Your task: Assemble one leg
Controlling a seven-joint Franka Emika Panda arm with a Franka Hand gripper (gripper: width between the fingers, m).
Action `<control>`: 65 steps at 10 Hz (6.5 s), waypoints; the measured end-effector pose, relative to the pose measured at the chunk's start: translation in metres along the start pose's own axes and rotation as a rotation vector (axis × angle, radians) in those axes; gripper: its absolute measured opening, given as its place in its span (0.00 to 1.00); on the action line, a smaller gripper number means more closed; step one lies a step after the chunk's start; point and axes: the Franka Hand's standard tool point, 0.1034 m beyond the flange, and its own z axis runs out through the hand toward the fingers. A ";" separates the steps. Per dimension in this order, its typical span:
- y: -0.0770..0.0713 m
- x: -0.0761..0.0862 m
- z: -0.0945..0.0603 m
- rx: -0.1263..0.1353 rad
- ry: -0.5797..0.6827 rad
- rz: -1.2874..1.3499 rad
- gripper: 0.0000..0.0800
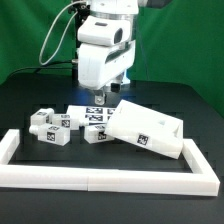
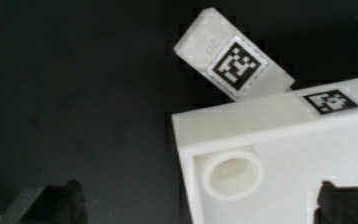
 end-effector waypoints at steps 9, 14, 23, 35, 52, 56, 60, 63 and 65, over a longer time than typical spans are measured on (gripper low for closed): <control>-0.032 -0.039 0.044 -0.053 0.031 -0.179 0.81; -0.026 -0.045 0.076 -0.036 0.033 -0.172 0.81; -0.023 -0.033 0.098 -0.033 0.043 -0.203 0.81; -0.001 -0.054 0.098 -0.037 0.034 -0.184 0.36; 0.008 -0.037 0.033 -0.098 0.069 0.322 0.81; 0.010 -0.032 0.033 -0.081 0.079 0.394 0.81; -0.015 -0.030 0.034 -0.120 0.138 0.736 0.81; -0.015 -0.014 0.029 -0.102 0.155 0.881 0.81; -0.016 -0.014 0.030 -0.100 0.152 0.878 0.81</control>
Offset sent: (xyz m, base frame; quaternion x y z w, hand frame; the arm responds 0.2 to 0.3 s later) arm -0.0231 -0.0124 -0.0339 0.0039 0.0833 -0.0478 0.9954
